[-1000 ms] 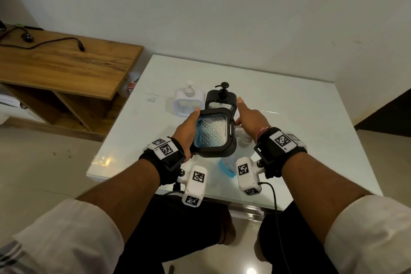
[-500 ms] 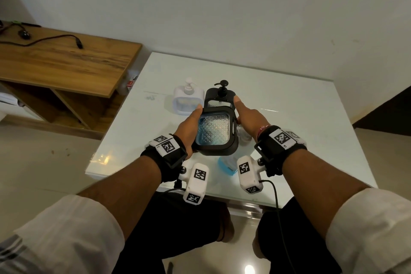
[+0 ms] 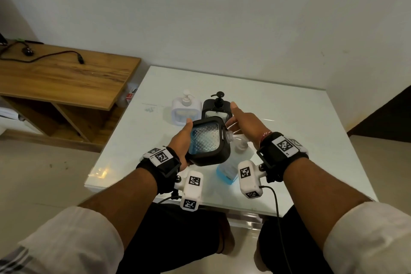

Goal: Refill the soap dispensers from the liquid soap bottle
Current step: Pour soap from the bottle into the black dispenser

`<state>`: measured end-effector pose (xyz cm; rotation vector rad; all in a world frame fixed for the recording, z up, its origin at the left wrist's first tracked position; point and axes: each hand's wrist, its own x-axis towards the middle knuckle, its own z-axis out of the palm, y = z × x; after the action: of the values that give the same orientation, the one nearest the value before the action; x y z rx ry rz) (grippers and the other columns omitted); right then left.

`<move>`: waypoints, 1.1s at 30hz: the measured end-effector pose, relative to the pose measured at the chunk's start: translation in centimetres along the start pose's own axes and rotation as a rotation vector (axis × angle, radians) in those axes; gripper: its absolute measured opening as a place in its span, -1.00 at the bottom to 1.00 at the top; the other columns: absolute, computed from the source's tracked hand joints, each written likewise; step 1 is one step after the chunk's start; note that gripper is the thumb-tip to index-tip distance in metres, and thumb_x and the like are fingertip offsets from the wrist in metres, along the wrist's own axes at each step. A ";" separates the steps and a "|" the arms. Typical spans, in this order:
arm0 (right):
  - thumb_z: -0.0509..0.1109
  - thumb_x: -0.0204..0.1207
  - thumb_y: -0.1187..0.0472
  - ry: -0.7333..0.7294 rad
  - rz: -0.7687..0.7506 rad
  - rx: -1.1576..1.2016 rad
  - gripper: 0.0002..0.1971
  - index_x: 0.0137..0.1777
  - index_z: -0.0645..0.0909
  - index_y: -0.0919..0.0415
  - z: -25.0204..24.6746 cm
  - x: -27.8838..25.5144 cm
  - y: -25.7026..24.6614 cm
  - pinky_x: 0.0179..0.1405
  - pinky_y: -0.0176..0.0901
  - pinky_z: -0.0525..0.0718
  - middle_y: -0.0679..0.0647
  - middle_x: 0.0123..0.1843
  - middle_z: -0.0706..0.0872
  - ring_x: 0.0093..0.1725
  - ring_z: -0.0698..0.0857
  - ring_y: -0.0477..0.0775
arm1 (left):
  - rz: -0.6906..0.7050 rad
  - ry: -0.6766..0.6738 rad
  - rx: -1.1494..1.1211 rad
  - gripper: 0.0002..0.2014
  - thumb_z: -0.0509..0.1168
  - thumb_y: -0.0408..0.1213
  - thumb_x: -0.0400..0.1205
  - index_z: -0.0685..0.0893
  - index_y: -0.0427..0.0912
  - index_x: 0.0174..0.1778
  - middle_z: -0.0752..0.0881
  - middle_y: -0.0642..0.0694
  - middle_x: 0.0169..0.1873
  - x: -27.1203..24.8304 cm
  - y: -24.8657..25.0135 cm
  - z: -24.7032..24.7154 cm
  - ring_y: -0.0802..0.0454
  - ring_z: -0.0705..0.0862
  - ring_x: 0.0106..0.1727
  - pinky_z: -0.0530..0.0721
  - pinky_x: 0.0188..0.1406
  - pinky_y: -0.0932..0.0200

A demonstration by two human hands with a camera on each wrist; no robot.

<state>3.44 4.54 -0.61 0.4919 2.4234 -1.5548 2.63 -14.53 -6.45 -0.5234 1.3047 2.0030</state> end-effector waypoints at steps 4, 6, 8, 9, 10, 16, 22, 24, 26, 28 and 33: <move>0.09 0.65 -0.31 -0.018 -0.059 0.016 -0.33 -0.09 0.71 0.32 0.0 -0.5 -0.7 -0.01 -0.03 0.69 0.20 -0.19 0.78 -0.20 0.71 0.13 | 0.003 0.004 -0.070 -0.32 -0.01 0.36 0.75 0.70 -0.09 0.40 0.80 -0.24 0.27 -0.2 0.4 -0.7 -0.22 0.75 0.27 0.63 0.39 -0.17; 0.08 0.65 -0.31 -0.037 -0.078 -0.008 -0.35 -0.09 0.70 0.30 0.0 -0.9 -1.0 -0.06 -0.09 0.69 0.21 -0.14 0.80 -0.18 0.72 0.12 | -0.001 0.003 -0.110 -0.30 -0.02 0.39 0.74 0.70 -0.08 0.42 0.79 -0.24 0.28 -0.5 0.6 -1.1 -0.23 0.74 0.29 0.63 0.36 -0.18; 0.07 0.66 -0.30 -0.053 -0.089 -0.026 -0.38 -0.12 0.70 0.25 0.2 -1.2 -1.0 0.06 -0.01 0.70 0.24 -0.10 0.80 -0.10 0.74 0.17 | 0.003 -0.002 -0.161 -0.30 -0.02 0.39 0.74 0.70 -0.07 0.42 0.81 -0.24 0.25 -0.9 0.8 -1.3 -0.24 0.73 0.31 0.66 0.29 -0.18; 0.06 0.67 -0.28 -0.054 -0.095 -0.036 -0.40 -0.14 0.69 0.22 0.3 -1.3 -1.0 0.11 0.02 0.70 0.25 -0.09 0.79 -0.05 0.74 0.19 | 0.017 -0.004 -0.177 -0.32 -0.02 0.37 0.75 0.72 -0.08 0.37 0.84 -0.25 0.18 -1.1 0.9 -1.2 -0.24 0.74 0.27 0.67 0.24 -0.16; 0.05 0.68 -0.27 -0.052 -0.094 -0.043 -0.41 -0.15 0.68 0.21 0.3 -1.5 -1.0 0.12 0.02 0.69 0.26 -0.08 0.79 -0.03 0.74 0.19 | 0.032 -0.018 -0.194 -0.33 -0.03 0.35 0.76 0.74 -0.10 0.30 0.86 -0.24 0.11 -1.2 0.9 -1.3 -0.23 0.74 0.23 0.67 0.20 -0.15; 0.01 0.70 -0.25 0.047 -0.015 -0.049 -0.35 -0.18 0.68 0.27 0.3 -1.0 -0.5 0.22 0.09 0.66 0.23 -0.18 0.78 -0.08 0.74 0.18 | 0.060 -0.033 -0.191 -0.33 -0.02 0.37 0.75 0.73 -0.04 0.39 0.82 -0.23 0.23 -1.2 0.6 -1.3 -0.22 0.77 0.20 0.70 0.19 -0.14; -0.10 0.78 -0.07 0.055 0.079 -0.111 -0.38 0.16 0.65 0.43 0.0 -0.5 -0.2 0.05 -0.15 0.47 0.16 -0.08 0.69 0.08 0.70 0.19 | 0.056 -0.016 -0.101 -0.37 -0.02 0.36 0.76 0.73 -0.01 0.34 0.82 -0.19 0.22 -0.2 -0.2 -1.2 -0.18 0.78 0.14 0.70 0.05 -0.07; -0.10 0.78 -0.07 0.044 0.124 -0.107 -0.38 0.22 0.64 0.42 0.2 -0.2 -0.1 0.15 -0.12 0.47 0.08 -0.20 0.63 0.03 0.65 0.17 | 0.054 -0.026 -0.078 -0.36 -0.02 0.35 0.76 0.73 -0.03 0.37 0.81 -0.22 0.26 0.3 -0.5 -1.2 -0.19 0.78 0.20 0.72 0.09 -0.08; -0.09 0.76 -0.14 0.035 0.184 -0.092 -0.37 0.16 0.66 0.35 0.1 0.0 -0.2 -0.07 -0.17 0.51 0.01 -0.31 0.54 -0.24 0.56 0.01 | 0.051 -0.025 -0.056 -0.34 -0.02 0.35 0.76 0.70 -0.05 0.43 0.80 -0.22 0.29 0.6 -0.7 -1.1 -0.22 0.76 0.30 0.72 0.14 -0.10; -0.11 0.77 -0.12 0.004 0.202 -0.095 -0.43 0.26 0.60 0.29 0.2 0.0 -0.1 -0.15 -0.19 0.47 0.06 -0.28 0.56 -0.24 0.52 0.01 | 0.049 -0.032 -0.035 -0.32 -0.01 0.36 0.75 0.68 -0.07 0.47 0.79 -0.22 0.31 1.0 -0.9 -1.1 -0.22 0.74 0.35 0.72 0.18 -0.11; -0.12 0.78 -0.09 0.001 0.170 -0.105 -0.44 0.30 0.56 0.33 0.3 -0.1 0.0 0.12 -0.16 0.39 0.19 -0.10 0.62 -0.12 0.53 0.07 | 0.052 -0.020 0.002 -0.29 0.06 0.41 0.69 0.69 -0.05 0.47 0.81 -0.20 0.29 1.8 -1.3 -1.2 -0.25 0.76 0.33 0.73 0.24 -0.16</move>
<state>3.50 4.25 -0.67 0.6586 2.3794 -1.3519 2.26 -14.70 -8.94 -0.4718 1.3206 2.0440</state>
